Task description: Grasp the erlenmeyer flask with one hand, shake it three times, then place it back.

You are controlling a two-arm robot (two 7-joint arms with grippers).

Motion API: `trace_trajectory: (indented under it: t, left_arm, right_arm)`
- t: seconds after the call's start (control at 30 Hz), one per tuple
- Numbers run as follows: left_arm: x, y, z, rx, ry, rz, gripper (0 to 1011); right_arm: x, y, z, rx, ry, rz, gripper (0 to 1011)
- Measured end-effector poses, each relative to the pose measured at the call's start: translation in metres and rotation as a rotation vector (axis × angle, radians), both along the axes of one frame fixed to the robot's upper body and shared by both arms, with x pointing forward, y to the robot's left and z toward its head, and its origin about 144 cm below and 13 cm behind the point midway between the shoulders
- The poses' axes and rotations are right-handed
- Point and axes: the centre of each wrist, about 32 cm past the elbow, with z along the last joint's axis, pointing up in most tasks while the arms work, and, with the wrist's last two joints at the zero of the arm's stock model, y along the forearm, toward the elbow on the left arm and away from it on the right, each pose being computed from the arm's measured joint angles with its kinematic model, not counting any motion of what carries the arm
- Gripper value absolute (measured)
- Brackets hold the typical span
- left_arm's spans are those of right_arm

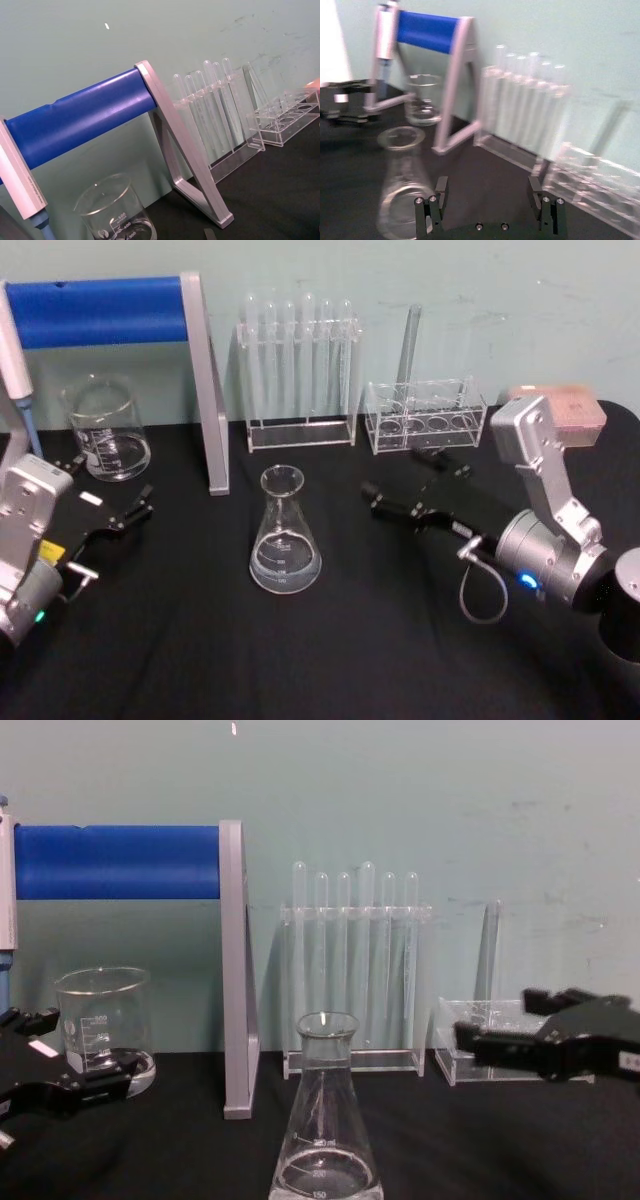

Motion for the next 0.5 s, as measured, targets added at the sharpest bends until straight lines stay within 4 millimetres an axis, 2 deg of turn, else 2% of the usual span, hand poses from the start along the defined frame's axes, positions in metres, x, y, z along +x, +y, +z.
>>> trace_trajectory:
  t: [0.2,0.5]
  left_arm:
    - [0.0,0.0,0.0,0.0,0.0,0.0,1001]
    - [0.0,0.0,0.0,0.0,0.0,0.0,1001]
  right_arm:
    - [0.01,0.001,-0.003,-0.038,-0.069,-0.135,1000]
    - [0.021,0.011,-0.015,-0.152,-0.134,-0.215,1000]
